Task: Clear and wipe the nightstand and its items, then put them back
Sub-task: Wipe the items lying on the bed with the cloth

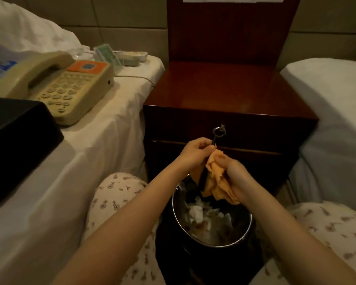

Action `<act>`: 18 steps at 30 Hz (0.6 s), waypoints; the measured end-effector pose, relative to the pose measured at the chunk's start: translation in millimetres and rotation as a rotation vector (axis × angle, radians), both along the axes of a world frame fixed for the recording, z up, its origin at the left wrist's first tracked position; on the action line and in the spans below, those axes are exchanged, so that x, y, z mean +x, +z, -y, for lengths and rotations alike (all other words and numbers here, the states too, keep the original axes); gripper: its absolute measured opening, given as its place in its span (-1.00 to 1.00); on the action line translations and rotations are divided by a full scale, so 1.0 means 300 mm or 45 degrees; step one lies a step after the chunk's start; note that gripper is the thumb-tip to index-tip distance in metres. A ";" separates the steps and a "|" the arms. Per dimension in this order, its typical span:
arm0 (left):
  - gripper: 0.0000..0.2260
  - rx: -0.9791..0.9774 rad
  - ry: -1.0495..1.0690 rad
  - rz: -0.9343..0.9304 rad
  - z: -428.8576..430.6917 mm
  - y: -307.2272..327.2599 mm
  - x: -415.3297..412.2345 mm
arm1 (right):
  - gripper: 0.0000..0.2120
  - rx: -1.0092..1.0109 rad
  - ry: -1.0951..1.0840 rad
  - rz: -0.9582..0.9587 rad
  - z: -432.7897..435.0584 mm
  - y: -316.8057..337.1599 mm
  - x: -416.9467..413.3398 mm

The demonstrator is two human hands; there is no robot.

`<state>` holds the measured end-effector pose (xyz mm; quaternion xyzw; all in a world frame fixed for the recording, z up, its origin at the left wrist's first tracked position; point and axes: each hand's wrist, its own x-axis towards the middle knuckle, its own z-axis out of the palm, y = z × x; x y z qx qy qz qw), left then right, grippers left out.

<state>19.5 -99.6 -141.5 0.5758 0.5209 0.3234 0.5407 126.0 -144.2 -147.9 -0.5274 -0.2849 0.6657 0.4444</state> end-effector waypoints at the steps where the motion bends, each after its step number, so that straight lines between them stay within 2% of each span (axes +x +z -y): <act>1: -0.75 -0.061 0.040 0.048 0.002 -0.019 0.006 | -0.73 -0.007 0.051 0.054 -0.002 -0.017 -0.008; 5: -0.70 -0.190 0.136 0.164 0.006 -0.047 0.024 | -0.68 0.033 0.154 0.191 -0.012 -0.058 -0.016; 9: -0.75 -0.204 0.200 0.239 0.008 -0.050 0.038 | -0.71 0.052 0.054 0.279 -0.020 -0.058 -0.010; 12: -0.79 0.022 0.183 -0.054 0.022 -0.065 0.051 | -0.70 -0.127 -0.217 0.279 -0.049 -0.056 0.017; 14: -0.85 0.162 0.024 -0.309 0.037 -0.079 0.069 | -0.69 -0.258 -0.362 0.289 -0.070 -0.061 0.048; 16: -0.90 0.102 -0.162 -0.425 0.056 -0.095 0.089 | -0.69 -0.311 -0.388 0.333 -0.072 -0.074 0.059; 18: -0.91 0.046 -0.196 -0.486 0.065 -0.105 0.095 | -0.71 -0.321 -0.413 0.368 -0.071 -0.092 0.050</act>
